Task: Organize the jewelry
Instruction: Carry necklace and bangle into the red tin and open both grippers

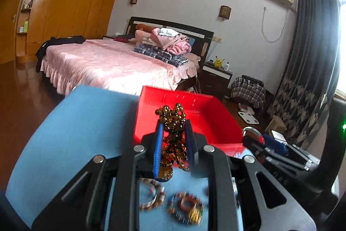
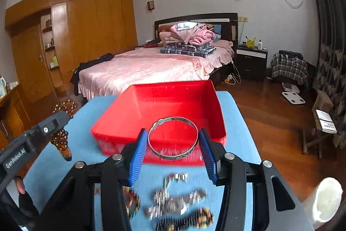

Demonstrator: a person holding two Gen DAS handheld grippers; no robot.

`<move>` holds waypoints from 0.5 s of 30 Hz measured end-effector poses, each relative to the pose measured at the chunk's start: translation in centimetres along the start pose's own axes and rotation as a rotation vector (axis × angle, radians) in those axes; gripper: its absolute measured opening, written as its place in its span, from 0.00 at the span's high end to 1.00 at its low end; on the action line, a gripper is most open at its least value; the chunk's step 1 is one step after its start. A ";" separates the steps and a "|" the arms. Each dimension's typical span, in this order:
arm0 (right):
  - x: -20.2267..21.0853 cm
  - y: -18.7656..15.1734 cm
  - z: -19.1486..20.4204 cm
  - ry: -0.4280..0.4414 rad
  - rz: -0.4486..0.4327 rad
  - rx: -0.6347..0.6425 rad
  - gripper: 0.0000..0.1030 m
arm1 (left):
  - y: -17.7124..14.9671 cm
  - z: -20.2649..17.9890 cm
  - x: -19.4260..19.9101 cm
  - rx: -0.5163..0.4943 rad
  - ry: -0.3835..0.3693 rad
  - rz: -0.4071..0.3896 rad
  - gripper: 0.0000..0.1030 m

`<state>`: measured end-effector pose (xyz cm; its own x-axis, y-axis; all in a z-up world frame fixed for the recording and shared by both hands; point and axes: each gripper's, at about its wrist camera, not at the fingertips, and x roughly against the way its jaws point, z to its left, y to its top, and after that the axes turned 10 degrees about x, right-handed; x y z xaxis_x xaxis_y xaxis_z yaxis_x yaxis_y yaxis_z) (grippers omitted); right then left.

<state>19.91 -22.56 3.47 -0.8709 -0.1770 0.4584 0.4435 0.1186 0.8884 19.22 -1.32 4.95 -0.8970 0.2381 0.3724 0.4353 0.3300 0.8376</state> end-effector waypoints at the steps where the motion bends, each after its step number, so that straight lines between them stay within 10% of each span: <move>1: -0.4 0.4 -0.2 0.000 -0.003 0.000 0.53 | 0.5 -0.3 -0.6 -0.001 -0.006 0.001 0.83; 15: -8.3 3.0 -2.0 0.020 0.033 -0.014 0.53 | 3.7 -0.8 -11.4 -0.045 0.005 0.085 0.82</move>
<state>28.91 -22.72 2.40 -0.8514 -0.1923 0.4880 0.4752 0.1111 0.8728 31.01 -3.52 4.08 -0.8573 0.2593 0.4447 0.5062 0.2676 0.8198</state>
